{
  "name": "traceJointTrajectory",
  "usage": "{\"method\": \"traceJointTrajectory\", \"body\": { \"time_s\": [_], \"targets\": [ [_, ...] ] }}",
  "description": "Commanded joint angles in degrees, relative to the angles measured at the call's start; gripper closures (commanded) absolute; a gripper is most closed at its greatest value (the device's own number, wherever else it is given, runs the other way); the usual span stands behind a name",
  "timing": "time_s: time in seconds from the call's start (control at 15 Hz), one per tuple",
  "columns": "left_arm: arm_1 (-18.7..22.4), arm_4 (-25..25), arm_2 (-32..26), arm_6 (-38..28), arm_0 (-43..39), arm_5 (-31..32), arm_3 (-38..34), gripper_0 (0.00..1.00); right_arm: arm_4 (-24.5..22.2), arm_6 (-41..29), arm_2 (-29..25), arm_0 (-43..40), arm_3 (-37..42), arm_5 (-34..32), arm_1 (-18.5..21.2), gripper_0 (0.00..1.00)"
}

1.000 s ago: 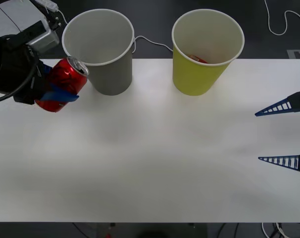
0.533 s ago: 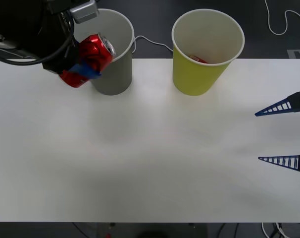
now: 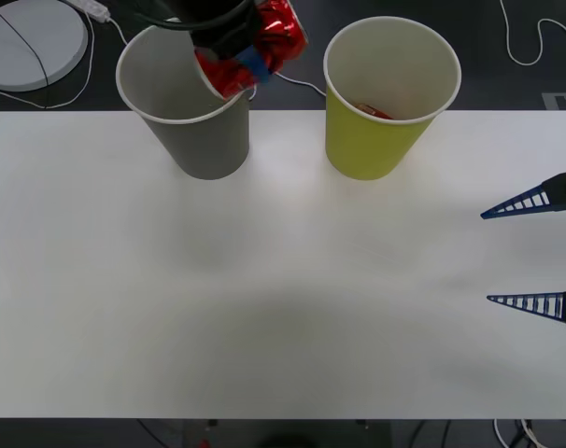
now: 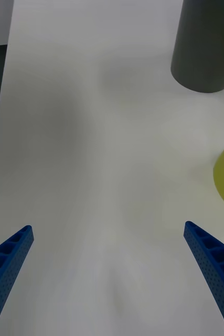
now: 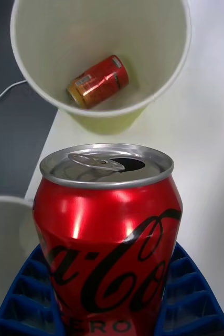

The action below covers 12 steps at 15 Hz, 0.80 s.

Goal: Put the can into the green bin and the plastic bottle into the gray bin

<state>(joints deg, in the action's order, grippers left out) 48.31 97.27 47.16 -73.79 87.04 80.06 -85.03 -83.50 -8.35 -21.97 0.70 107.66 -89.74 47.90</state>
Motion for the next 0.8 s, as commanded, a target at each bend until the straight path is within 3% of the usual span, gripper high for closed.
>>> {"method": "traceJointTrajectory", "body": {
  "time_s": [0.07, 0.47, 0.8],
  "targets": [
    [-8.7, 2.4, 0.9, 0.0, 4.3, -2.0, 10.1, 1.00, 0.0, 0.0, 0.0, 0.0, 0.0, 0.0, 0.0, 0.00],
    [-26.3, 11.7, 0.9, 0.0, 12.1, -6.7, 31.0, 1.00, 0.0, 0.0, 0.0, 0.0, 0.0, 0.0, 0.0, 0.00],
    [-34.7, 17.9, 0.9, 0.0, 15.5, -12.7, 41.2, 1.00, 0.0, 0.0, 0.0, 0.0, 0.0, 0.0, 0.0, 0.00]
  ]
}}
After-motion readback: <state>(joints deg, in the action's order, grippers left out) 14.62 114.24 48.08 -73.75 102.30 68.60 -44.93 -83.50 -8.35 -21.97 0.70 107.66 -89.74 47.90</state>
